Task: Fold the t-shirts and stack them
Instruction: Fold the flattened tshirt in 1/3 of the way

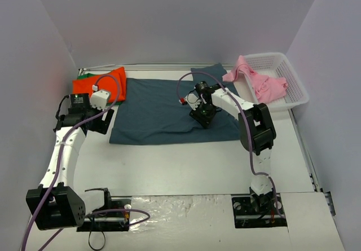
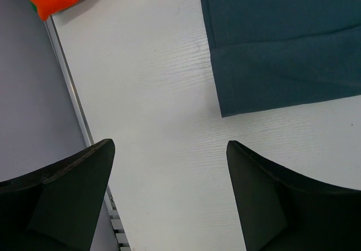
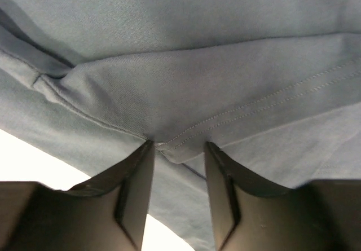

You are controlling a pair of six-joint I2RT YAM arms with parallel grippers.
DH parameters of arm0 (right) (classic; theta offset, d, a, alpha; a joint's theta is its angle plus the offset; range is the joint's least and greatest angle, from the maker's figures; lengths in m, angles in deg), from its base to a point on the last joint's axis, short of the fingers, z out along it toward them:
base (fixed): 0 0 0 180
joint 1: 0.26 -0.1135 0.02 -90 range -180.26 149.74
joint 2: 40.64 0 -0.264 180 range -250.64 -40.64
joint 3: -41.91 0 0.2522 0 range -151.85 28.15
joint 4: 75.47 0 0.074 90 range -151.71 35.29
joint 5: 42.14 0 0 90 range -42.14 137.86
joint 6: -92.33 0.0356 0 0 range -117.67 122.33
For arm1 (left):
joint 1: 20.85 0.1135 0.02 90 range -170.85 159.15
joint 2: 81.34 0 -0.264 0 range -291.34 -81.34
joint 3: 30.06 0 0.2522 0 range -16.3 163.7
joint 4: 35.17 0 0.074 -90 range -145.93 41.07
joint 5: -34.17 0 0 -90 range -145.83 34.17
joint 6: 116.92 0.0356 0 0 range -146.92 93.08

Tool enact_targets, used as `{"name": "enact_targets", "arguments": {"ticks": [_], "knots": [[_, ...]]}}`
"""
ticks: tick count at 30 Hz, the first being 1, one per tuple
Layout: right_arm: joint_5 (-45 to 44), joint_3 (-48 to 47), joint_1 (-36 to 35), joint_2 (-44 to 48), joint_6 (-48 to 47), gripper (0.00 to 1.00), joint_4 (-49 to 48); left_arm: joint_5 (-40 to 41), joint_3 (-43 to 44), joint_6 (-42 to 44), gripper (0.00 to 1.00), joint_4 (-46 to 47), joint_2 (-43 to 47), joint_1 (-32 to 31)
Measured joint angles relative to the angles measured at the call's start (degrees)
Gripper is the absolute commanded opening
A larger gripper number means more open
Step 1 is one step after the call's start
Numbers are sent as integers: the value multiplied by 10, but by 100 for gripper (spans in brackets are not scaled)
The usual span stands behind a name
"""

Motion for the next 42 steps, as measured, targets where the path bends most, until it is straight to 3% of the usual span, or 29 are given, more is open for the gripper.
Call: {"name": "enact_targets", "arguments": {"ticks": [8,14,17,22,24,29,42], "knots": [[0,0,2,-11,0,44,3,-10,4,2,79,0,-4,0],[4,0,7,-20,2,22,4,-18,6,2,79,0,-16,0],[5,0,8,-20,4,20,4,-22,15,2,79,-1,-28,0],[4,-2,8,-20,5,27,6,-27,32,2,79,0,-37,0],[4,-3,8,-20,6,41,9,-28,35,2,79,0,-37,0],[4,-9,10,-20,6,44,18,-31,37,2,79,-1,-38,0],[-1,-9,11,-20,7,34,22,-37,37,2,79,-1,-38,0]]}}
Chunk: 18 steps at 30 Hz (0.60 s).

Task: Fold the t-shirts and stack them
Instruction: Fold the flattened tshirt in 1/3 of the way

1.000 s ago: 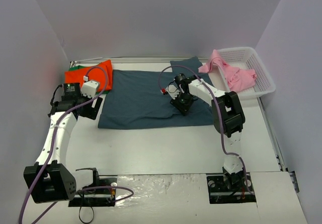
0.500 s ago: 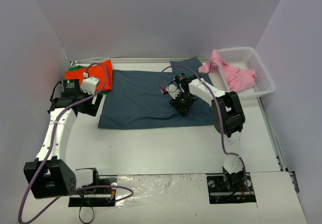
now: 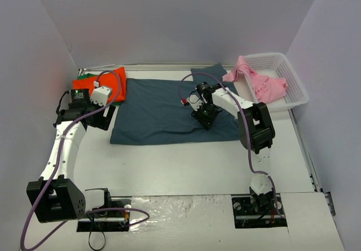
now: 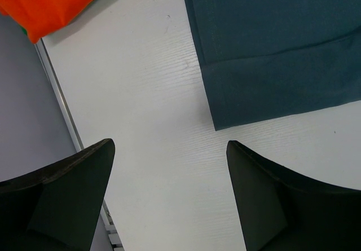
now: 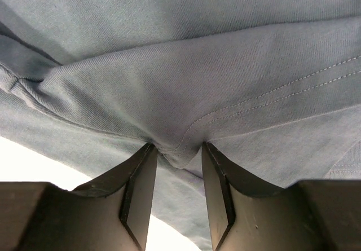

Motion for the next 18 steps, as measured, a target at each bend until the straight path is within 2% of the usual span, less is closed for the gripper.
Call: {"name": "enact_targets", "arguments": {"ticks": [13,16,17,18], "knots": [[-6,-5,0,17,0,35,12,-4,0,0,79,0,0,0],[-6,-14,0,20,1,27,16,-4,0,0,79,1,0,0],[-6,-16,0,21,1,15,16,-4,0,0,79,1,0,0],[-6,-16,0,21,1,12,16,-4,0,0,79,0,0,0]]}}
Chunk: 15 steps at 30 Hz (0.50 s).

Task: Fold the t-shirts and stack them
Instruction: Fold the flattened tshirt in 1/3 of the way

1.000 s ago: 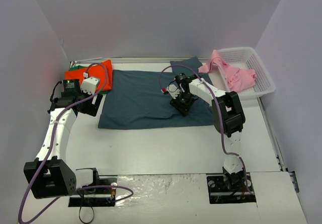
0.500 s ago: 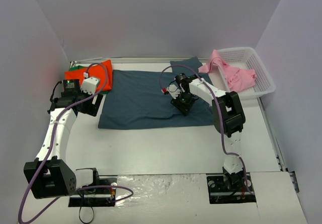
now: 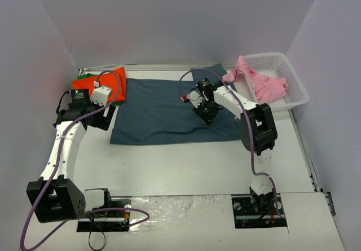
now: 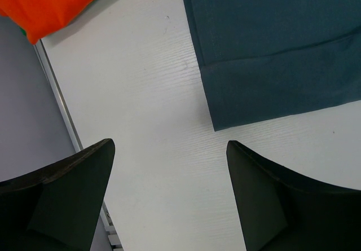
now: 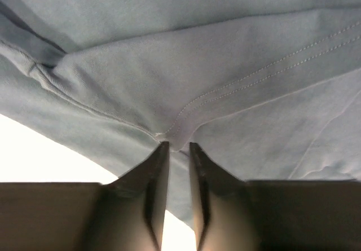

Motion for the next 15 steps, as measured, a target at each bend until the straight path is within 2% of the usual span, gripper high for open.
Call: {"name": "enact_targets", "arguments": {"ticks": [3,15], "knots": [[0,-1,0,0,0,0,3,0,0,0,79,0,0,0],[0,-10,0,0,0,0,10,0,0,0,79,0,1,0]]}}
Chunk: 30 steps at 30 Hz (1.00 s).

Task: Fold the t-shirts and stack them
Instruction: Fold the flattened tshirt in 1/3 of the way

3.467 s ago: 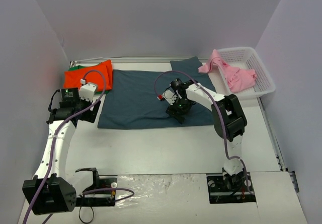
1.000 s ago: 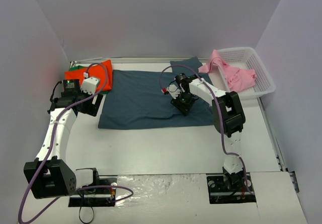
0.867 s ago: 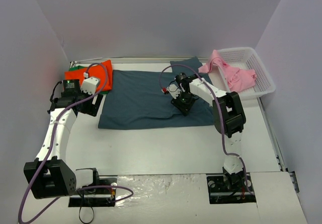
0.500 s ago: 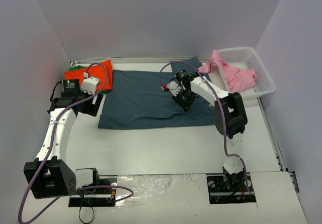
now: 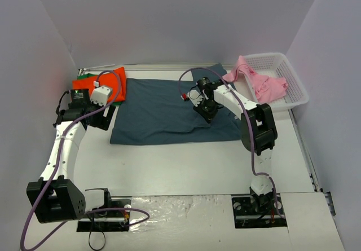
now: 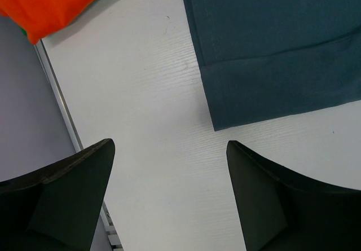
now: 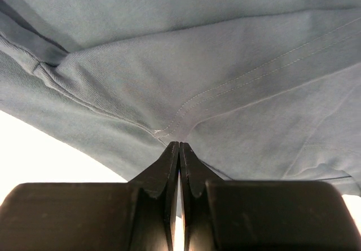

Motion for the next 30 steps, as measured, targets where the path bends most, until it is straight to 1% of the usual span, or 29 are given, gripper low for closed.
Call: {"name": "enact_targets", "arguments": {"ticks": [7,8,9,11,16,30], "knots": [[0,-22,0,0,0,0,5,-1,0,0,79,0,1,0],[0,-24,0,0,0,19,7,-1,0,0,79,0,1,0],[0,-26,0,0,0,27,8,-2,0,0,79,0,1,0],[0,-28,0,0,-2,31,9,-2,0,0,79,0,1,0],[2,-25,0,0,-3,33,13,-2,-1,0,79,0,1,0],[11,2,-1,-6,-13,34,19,-3,-3,0,79,1,1,0]]}}
